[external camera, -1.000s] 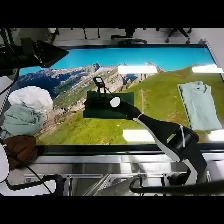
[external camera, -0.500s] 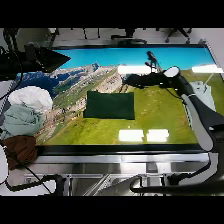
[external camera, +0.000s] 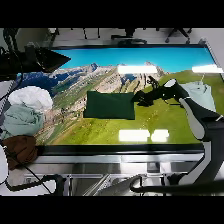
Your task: Fold the shirts.
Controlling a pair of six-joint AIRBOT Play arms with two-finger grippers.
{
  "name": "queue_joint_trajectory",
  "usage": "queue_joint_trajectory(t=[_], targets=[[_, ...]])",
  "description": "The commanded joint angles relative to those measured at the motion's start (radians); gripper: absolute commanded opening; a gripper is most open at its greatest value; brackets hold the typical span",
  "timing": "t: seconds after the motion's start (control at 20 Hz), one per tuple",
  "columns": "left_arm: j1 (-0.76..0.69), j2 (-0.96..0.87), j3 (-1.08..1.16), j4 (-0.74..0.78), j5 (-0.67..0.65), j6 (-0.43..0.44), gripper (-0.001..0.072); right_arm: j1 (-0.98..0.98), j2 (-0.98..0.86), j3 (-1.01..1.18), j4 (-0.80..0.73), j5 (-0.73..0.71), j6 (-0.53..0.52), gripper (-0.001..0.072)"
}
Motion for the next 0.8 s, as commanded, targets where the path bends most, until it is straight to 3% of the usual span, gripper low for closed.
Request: queue_joint_trajectory(t=[0.0, 0.05, 0.15, 0.2, 0.45, 0.75], targets=[[0.0, -0.001, 0.0, 0.0, -0.003, 0.009, 0.0017, 0.052, -0.043, -0.005, 0.053, -0.058, -0.061, 0.0605], [0.001, -0.001, 0.0, 0.0, -0.003, 0.009, 0.0016, 0.062, -0.043, -0.005, 0.069, -0.064, -0.074, 0.0497], [0.0, -0.001, 0.0, 0.0, -0.003, 0.009, 0.0017, 0.061, -0.04, -0.004, 0.146, -0.043, -0.131, 0.0119], [0.0, -0.001, 0.0, 0.0, -0.003, 0.009, 0.0017, 0.059, -0.031, -0.002, 0.19, -0.023, -0.162, 0.0045], [0.0, -0.001, 0.0, 0.0, -0.025, 0.008, 0.0017, -0.003, 0.146, 0.04, 0.221, -0.011, -0.183, 0.0022], [0.0, -0.001, 0.0, 0.0, -0.04, 0.009, 0.0017, -0.262, 0.316, 0.11, 0.221, -0.051, -0.139, 0.0022]])
